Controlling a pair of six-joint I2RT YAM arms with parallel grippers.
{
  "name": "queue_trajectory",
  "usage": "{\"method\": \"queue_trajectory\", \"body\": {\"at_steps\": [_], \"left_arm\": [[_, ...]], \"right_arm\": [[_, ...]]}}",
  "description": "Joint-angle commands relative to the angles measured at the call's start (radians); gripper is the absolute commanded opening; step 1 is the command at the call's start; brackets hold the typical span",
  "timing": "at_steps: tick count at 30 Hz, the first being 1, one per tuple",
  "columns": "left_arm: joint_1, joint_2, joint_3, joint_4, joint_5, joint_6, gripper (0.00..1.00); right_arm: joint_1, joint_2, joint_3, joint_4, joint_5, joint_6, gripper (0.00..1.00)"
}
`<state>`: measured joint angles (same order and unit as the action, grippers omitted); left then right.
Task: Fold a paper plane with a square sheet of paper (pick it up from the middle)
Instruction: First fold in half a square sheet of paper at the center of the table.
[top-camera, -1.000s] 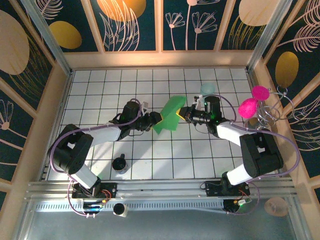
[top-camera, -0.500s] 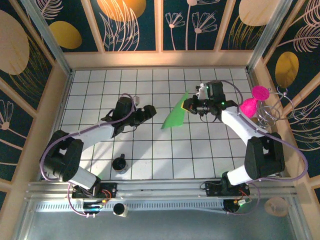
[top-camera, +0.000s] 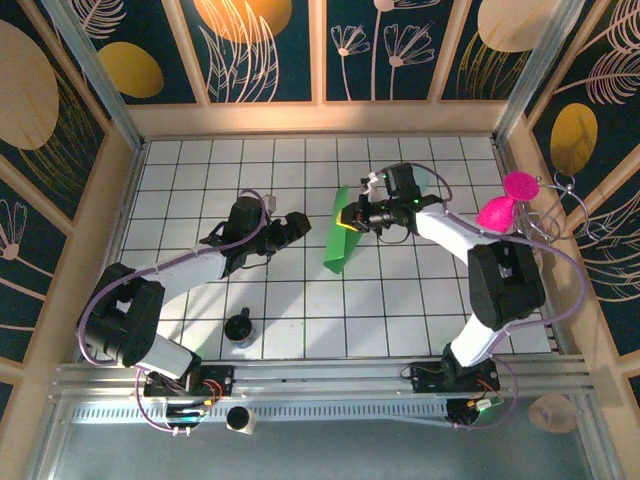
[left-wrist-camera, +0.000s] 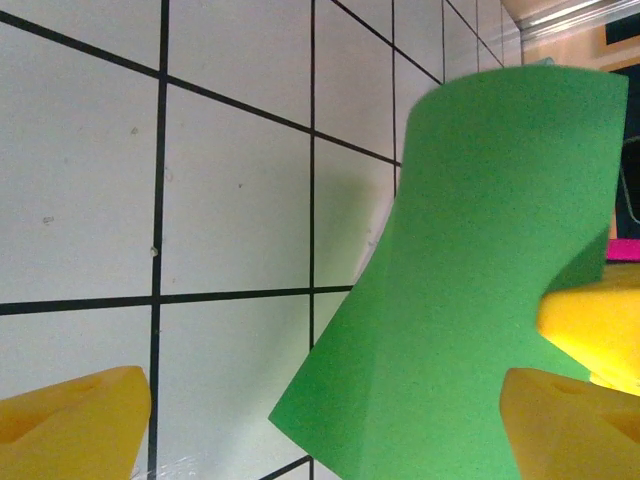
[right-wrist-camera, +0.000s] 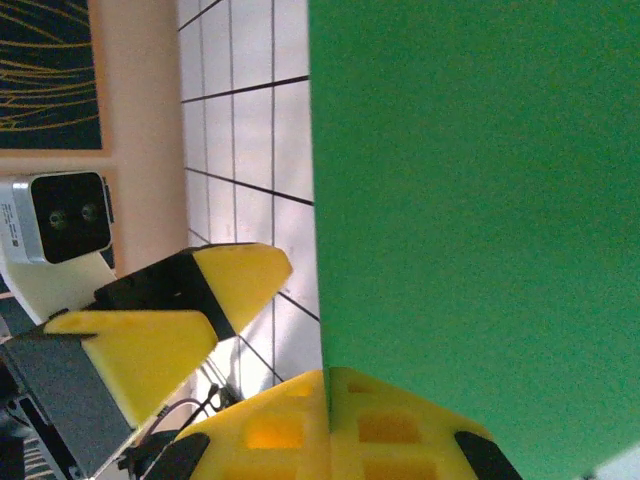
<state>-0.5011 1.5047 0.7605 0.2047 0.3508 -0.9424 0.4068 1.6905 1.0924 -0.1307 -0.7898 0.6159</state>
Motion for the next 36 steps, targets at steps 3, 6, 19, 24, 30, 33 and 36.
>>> {"method": "queue_trajectory", "body": {"at_steps": [3,6,19,24,30,33,36], "left_arm": [[0.001,-0.018,-0.023,0.001,-0.001,0.007,0.90],[0.002,-0.012,-0.026,0.000,-0.004,0.004,0.90],[0.001,0.083,-0.013,-0.019,-0.004,0.036,0.83],[-0.004,0.148,0.031,-0.033,0.016,0.067,0.78],[-0.021,0.244,0.132,-0.110,-0.003,0.144,0.74],[-0.035,0.293,0.199,-0.174,-0.023,0.190,0.73],[-0.046,0.338,0.263,-0.226,-0.056,0.227,0.70]], "right_arm": [[0.015,0.085,-0.025,0.296,-0.100,0.123,0.00],[0.024,0.145,-0.032,0.421,-0.142,0.190,0.00],[0.024,0.244,-0.070,0.330,-0.057,0.089,0.00],[0.017,0.261,-0.076,0.298,-0.015,0.060,0.00],[0.012,0.273,-0.068,0.251,0.034,0.033,0.00],[0.011,0.277,-0.066,0.238,0.047,0.026,0.00],[0.011,0.279,-0.066,0.236,0.050,0.025,0.00]]}}
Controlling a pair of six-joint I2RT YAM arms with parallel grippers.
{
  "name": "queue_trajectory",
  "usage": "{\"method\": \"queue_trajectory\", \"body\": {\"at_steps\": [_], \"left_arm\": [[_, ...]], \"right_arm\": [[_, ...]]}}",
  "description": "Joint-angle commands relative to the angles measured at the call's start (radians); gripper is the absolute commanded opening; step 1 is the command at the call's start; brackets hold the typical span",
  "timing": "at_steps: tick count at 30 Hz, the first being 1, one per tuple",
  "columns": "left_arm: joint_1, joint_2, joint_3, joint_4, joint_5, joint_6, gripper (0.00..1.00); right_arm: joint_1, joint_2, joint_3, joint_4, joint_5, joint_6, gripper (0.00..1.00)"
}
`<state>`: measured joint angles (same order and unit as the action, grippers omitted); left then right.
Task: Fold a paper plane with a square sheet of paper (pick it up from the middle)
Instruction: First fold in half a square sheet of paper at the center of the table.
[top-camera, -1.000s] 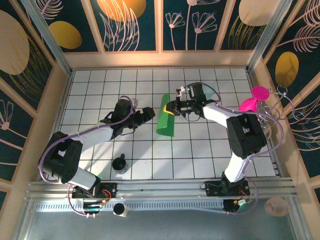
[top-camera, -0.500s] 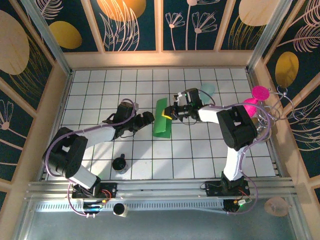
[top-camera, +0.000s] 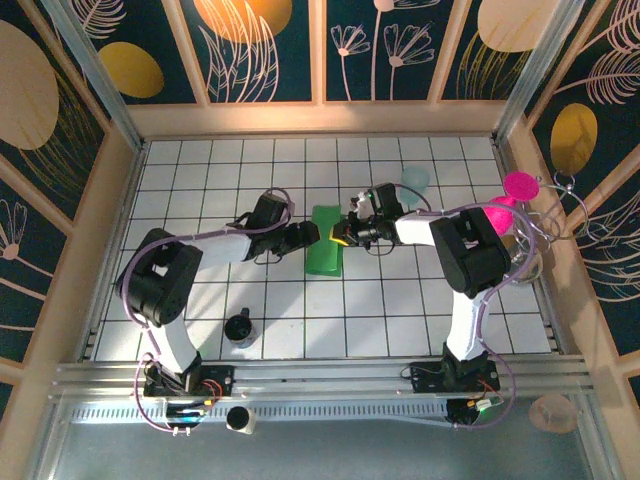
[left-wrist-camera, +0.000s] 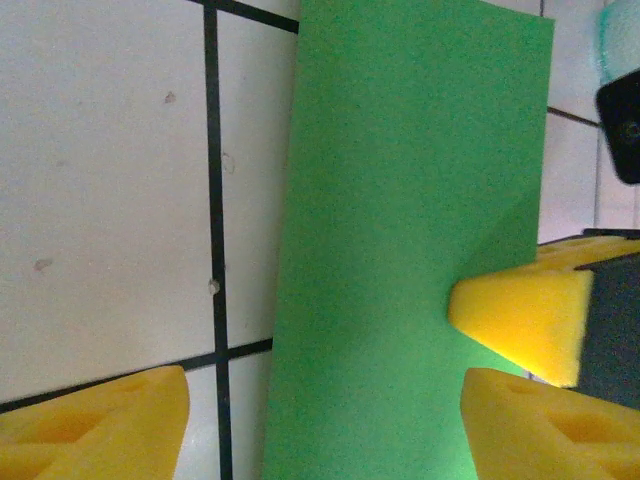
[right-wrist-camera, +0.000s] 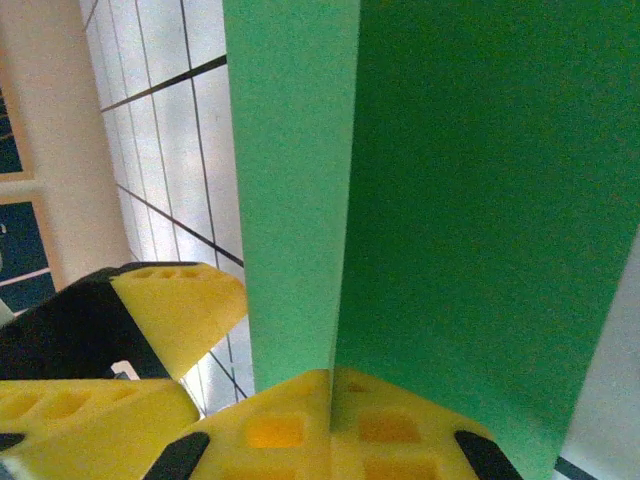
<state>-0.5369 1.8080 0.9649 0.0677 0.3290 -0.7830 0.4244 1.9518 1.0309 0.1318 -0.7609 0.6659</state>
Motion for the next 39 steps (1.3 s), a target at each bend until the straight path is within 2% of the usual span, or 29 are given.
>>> {"method": "queue_trajectory", "body": {"at_steps": [1,5,10,22,30,39], "left_arm": [[-0.011,0.048,0.074,-0.104,-0.038,0.079,0.69],[-0.013,0.084,0.121,-0.138,-0.063,0.105,0.61],[-0.021,0.110,0.148,-0.138,-0.029,0.111,0.52],[-0.032,0.141,0.153,-0.160,-0.030,0.124,0.41],[-0.044,0.184,0.147,-0.217,-0.113,0.153,0.40],[-0.070,0.247,0.119,-0.247,-0.208,0.160,0.40]], "right_arm": [[-0.007,0.018,-0.005,-0.026,0.020,-0.025,0.00],[-0.009,0.016,-0.006,-0.027,0.020,-0.026,0.00],[-0.008,0.019,-0.008,-0.025,0.018,-0.022,0.00],[-0.010,0.008,-0.022,-0.017,0.018,-0.002,0.00],[-0.052,-0.142,-0.060,-0.112,0.157,-0.021,0.23],[-0.066,-0.298,-0.135,-0.116,0.303,-0.009,0.24]]}}
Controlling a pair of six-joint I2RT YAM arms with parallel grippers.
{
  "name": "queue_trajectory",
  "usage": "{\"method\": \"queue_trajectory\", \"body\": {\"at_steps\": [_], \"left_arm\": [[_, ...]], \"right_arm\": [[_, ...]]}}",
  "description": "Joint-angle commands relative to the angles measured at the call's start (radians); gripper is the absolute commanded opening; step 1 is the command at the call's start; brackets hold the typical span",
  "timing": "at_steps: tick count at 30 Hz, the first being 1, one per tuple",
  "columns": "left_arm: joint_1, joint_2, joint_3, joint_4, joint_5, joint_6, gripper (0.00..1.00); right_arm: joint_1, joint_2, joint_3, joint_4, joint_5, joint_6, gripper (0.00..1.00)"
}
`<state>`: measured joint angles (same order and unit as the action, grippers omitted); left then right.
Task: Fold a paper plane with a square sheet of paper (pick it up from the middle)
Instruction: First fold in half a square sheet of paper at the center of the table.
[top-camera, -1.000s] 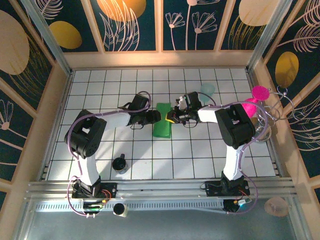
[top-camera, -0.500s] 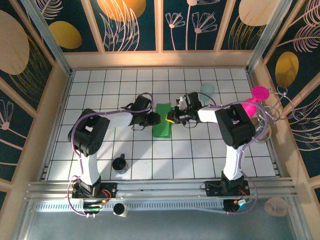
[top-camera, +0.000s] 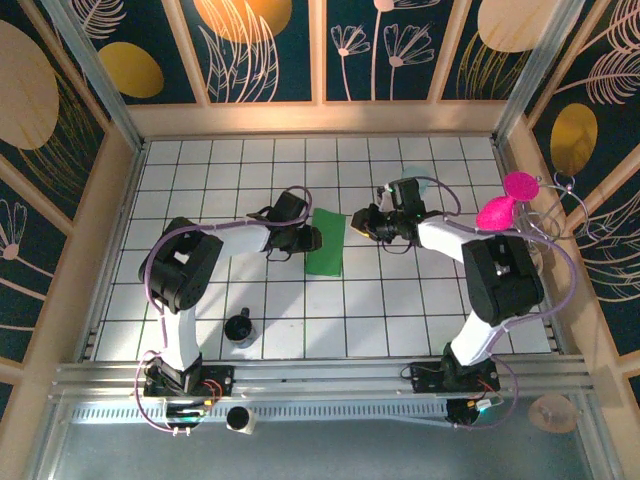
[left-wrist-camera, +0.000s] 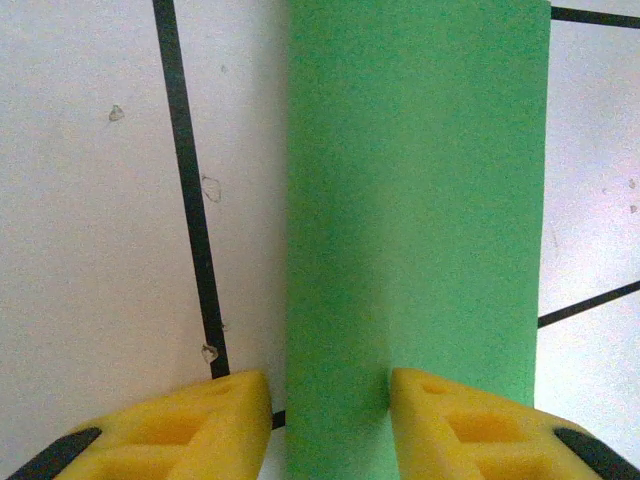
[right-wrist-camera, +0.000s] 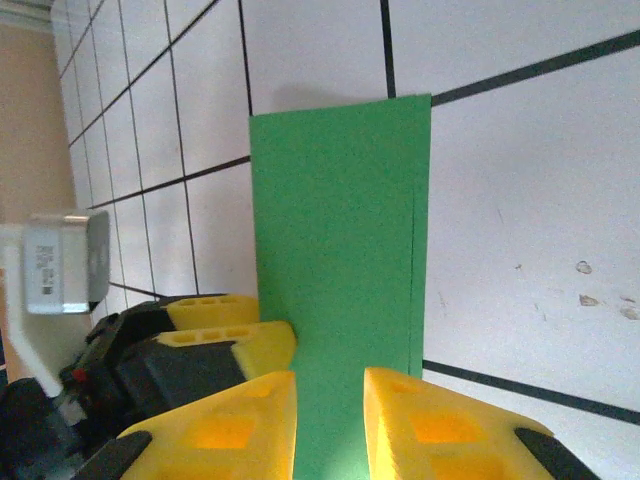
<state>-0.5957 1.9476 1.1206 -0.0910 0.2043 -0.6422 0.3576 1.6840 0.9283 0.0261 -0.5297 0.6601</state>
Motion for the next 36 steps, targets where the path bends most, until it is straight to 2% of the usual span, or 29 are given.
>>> {"method": "queue_trajectory", "body": {"at_steps": [1,7,16,36], "left_arm": [[-0.015,0.115,-0.041,-0.087,-0.086,0.017,0.40],[-0.030,0.156,-0.060,-0.076,-0.078,0.021,0.40],[-0.036,0.166,-0.074,-0.063,-0.075,0.070,0.43],[-0.037,0.209,-0.054,-0.070,-0.076,0.027,0.45]], "right_arm": [[0.000,-0.035,-0.041,-0.002,0.077,0.002,0.24],[0.004,-0.028,-0.072,0.064,0.057,0.030,0.22],[0.011,0.013,-0.063,0.067,0.041,0.009,0.22],[0.063,0.065,-0.058,0.126,-0.010,0.036,0.18]]}}
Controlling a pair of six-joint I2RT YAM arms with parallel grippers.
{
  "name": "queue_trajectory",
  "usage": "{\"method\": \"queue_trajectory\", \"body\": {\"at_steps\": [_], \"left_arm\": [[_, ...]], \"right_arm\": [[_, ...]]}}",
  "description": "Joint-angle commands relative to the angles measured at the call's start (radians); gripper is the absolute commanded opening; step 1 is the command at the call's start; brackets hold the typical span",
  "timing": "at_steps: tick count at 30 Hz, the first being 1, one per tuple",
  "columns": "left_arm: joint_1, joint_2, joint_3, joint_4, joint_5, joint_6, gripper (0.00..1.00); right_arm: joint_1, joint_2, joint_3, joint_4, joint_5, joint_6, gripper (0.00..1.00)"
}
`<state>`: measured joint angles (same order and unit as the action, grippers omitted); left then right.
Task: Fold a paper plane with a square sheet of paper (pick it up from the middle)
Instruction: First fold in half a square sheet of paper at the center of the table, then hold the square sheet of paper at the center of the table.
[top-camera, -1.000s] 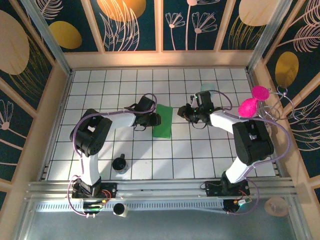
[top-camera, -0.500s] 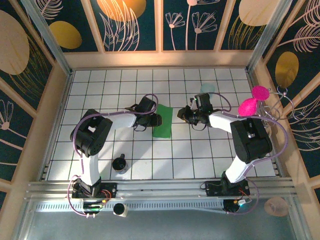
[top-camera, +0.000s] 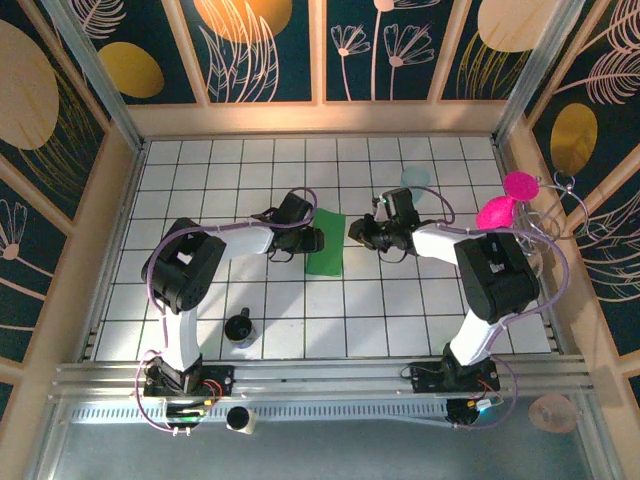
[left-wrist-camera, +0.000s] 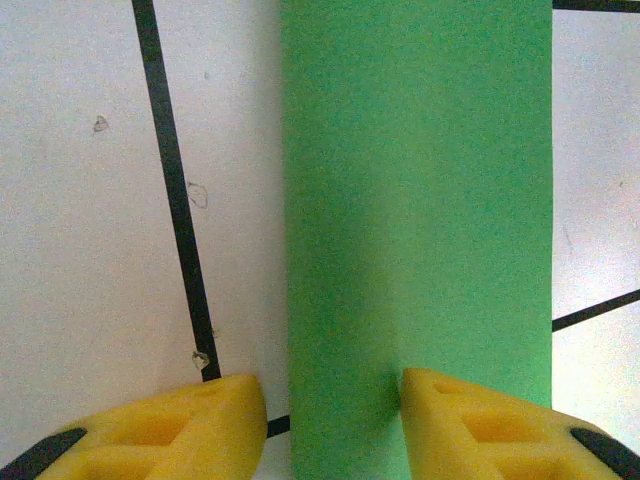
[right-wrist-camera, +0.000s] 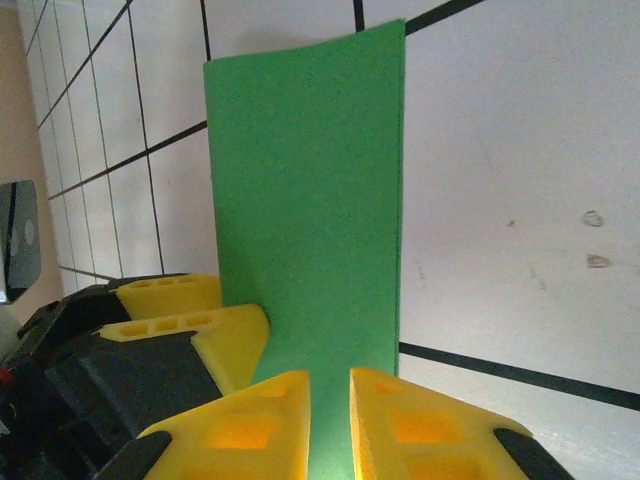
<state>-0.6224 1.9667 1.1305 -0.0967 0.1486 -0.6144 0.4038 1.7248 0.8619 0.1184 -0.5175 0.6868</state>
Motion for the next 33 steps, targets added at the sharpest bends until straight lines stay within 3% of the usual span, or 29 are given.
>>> {"method": "queue_trajectory", "body": {"at_steps": [1,22,33], "left_arm": [[-0.010,0.190,-0.066,-0.065,-0.019,0.002,0.45],[-0.011,0.195,-0.064,-0.064,-0.015,0.012,0.45],[-0.011,0.133,-0.070,-0.090,-0.047,0.018,0.44]], "right_arm": [[0.020,0.026,0.010,0.037,-0.026,0.011,0.18],[0.061,0.187,0.094,0.059,-0.105,0.038,0.07],[0.060,0.248,0.070,-0.125,-0.006,-0.032,0.04]]}}
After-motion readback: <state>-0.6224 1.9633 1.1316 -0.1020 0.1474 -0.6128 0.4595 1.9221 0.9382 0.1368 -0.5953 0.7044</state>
